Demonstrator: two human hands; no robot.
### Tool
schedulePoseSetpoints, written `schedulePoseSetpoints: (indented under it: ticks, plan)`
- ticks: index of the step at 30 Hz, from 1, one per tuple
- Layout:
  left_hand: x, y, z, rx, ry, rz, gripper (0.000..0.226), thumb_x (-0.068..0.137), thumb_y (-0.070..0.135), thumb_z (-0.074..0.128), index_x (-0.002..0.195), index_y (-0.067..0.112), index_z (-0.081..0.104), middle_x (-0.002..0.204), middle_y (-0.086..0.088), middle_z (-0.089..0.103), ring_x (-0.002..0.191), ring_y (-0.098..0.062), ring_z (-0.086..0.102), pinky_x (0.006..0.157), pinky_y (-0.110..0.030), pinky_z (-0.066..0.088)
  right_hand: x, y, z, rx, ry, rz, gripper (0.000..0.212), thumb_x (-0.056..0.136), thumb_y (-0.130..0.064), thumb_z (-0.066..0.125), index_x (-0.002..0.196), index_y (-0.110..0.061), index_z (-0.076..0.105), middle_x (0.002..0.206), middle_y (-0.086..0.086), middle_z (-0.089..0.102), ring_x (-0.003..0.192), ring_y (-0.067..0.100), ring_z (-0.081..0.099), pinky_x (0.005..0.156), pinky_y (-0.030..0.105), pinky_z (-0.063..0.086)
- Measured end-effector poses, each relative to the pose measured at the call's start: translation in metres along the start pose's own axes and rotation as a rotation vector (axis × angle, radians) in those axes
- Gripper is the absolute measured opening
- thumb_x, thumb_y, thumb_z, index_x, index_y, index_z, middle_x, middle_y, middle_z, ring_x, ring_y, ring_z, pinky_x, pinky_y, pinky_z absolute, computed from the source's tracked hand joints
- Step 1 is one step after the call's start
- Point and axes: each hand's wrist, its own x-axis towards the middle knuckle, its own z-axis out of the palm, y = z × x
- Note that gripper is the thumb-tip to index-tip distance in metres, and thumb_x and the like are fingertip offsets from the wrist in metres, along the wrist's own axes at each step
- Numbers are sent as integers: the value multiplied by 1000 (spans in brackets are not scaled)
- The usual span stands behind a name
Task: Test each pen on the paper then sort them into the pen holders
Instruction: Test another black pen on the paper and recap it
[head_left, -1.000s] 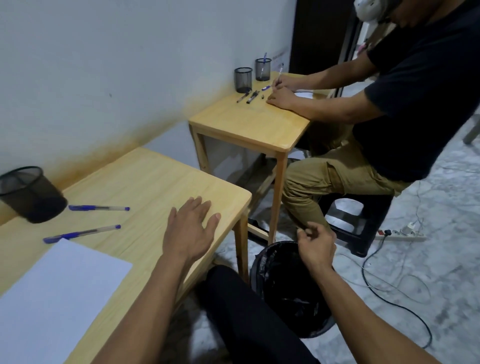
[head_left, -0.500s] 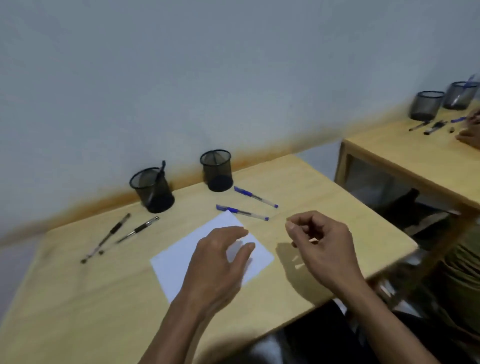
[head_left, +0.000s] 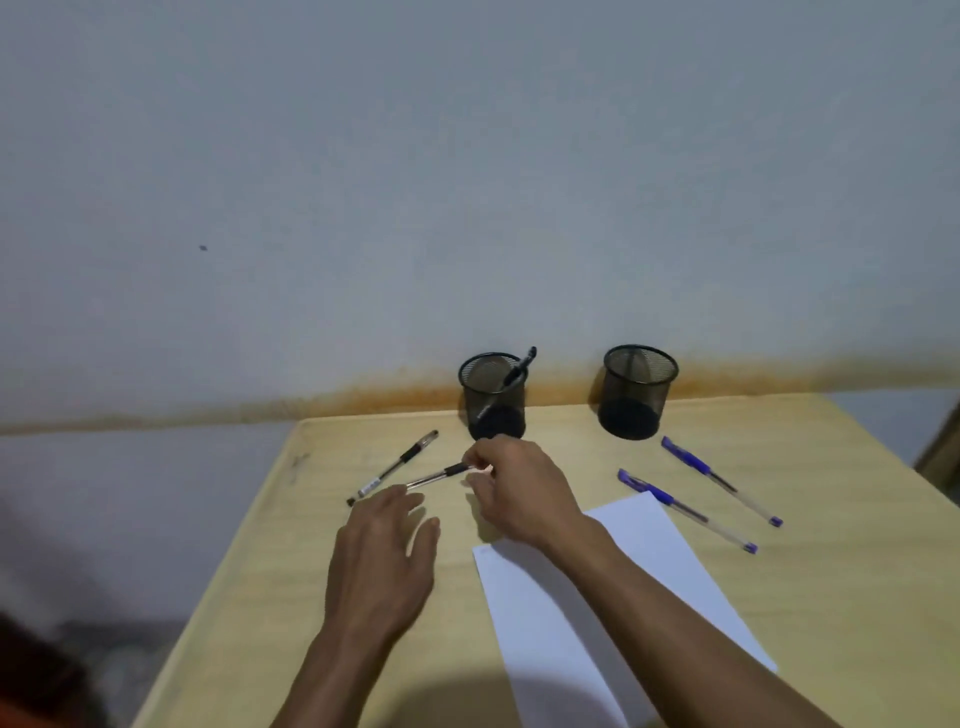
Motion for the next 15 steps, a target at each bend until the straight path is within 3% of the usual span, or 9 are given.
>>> schedulePoseSetpoints:
  ticks: [2,4,8,12,15]
  plan:
    - [11,-1,4,18,3,6,29,87,33,67,113,20,71,121,1,68,119,-23,58,98,-37,46,18,1,15,-113,-47,-66,30,101,-24,56,128,-22,66,129,2,65,119,27,55,86,44,54]
    - [21,-2,5,28,7,7,29,87,32,67,113,20,70,120,0,68,116,-24,59,95,-39,50,32,4,28,-241,-78,-137,24,101,-20,55,121,-21,68,125,1,66,114,27,52,79,45,54]
    - [36,-7,8,21,32,2,30,87,31,65,114,20,69,119,2,68,113,-22,58,94,-41,50,50,13,46,-394,-95,-255,23,100,-16,54,115,-23,71,114,-2,71,108,26,52,68,38,44]
    - [30,-17,13,45,68,-31,23,87,31,67,106,20,72,109,3,69,107,-21,59,89,-38,49,53,22,48,-419,-82,-329,23,102,-18,52,117,-17,69,109,3,68,106,28,54,70,42,49]
    - [19,-24,19,109,58,4,16,86,29,68,98,20,72,99,5,68,99,-21,60,81,-36,47,46,29,45,-305,-69,-230,29,100,-12,55,127,-16,62,114,5,59,106,27,51,73,43,51]
